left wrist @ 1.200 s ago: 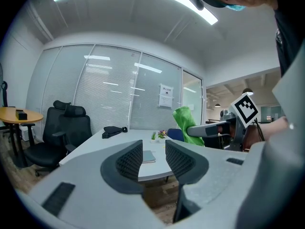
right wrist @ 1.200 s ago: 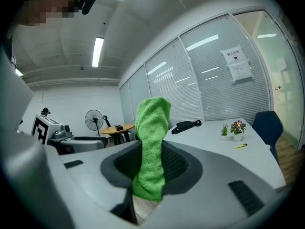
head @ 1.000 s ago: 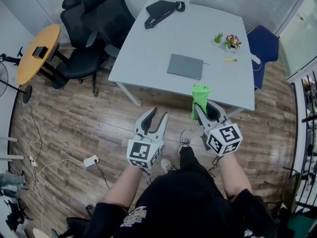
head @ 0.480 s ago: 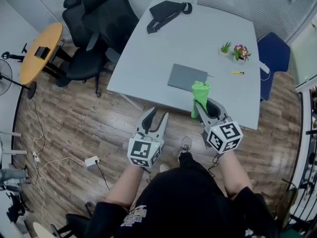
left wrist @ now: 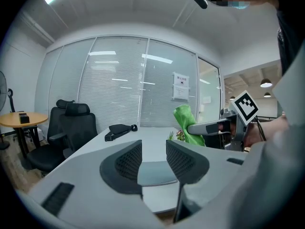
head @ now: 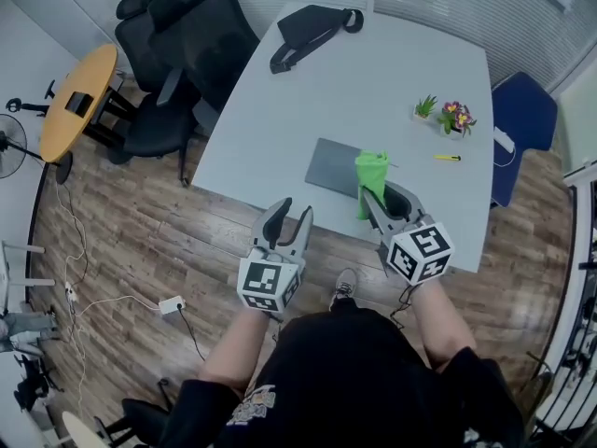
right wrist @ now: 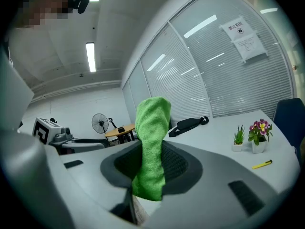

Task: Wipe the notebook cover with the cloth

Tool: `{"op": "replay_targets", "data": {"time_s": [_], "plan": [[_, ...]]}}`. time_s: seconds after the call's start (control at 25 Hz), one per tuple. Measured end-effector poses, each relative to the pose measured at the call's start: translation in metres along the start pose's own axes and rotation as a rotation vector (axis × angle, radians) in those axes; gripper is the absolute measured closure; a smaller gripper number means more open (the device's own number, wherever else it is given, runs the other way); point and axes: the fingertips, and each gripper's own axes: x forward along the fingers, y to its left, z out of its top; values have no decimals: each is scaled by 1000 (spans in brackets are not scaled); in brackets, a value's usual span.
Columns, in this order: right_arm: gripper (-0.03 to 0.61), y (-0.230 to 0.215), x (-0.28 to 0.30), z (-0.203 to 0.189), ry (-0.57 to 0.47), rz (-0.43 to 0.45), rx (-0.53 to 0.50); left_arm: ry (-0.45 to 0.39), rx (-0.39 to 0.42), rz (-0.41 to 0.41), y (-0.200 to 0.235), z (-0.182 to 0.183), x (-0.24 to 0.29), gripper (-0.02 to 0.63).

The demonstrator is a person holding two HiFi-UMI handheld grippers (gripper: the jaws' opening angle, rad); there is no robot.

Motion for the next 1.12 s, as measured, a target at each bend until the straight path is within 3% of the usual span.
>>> {"op": "replay_targets", "data": {"time_s": [0.56, 0.8, 1.12], "plan": [[466, -33, 36, 13, 17, 30, 8, 36, 1, 17, 17, 2, 51, 451], [466, -38, 51, 11, 20, -11, 20, 64, 7, -37, 30, -6, 73, 429], [466, -55, 79, 7, 31, -133, 63, 124, 27, -159, 58, -20, 116, 426]]}}
